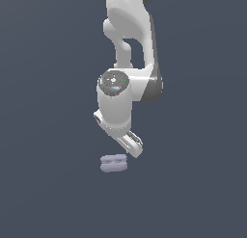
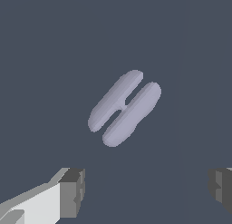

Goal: Pick up the object and move it to a goal position.

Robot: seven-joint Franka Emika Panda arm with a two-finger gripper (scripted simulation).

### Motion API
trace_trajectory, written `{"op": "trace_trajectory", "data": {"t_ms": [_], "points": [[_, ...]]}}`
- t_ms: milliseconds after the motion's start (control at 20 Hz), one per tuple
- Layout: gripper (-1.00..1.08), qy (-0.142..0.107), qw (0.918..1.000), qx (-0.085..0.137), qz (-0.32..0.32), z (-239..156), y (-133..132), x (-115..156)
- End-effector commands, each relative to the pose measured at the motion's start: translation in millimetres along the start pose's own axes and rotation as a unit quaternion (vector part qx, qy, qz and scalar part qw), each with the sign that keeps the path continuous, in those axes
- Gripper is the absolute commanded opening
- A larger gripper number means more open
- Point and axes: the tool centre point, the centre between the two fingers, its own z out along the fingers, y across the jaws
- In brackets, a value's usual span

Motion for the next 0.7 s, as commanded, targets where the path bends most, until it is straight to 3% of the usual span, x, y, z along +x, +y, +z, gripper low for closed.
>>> {"op": "trace_trajectory", "data": {"t_ms": [0, 300, 650], "points": [[1.0, -0.001, 0.9993, -0.001, 0.038, 6.9, -1.1, 5.8], [1.0, -0.002, 0.9921, -0.004, 0.126, 23.7, -3.5, 18.5], [1.0, -0.002, 0.9744, -0.008, 0.225, 43.7, -5.9, 31.8]]}}
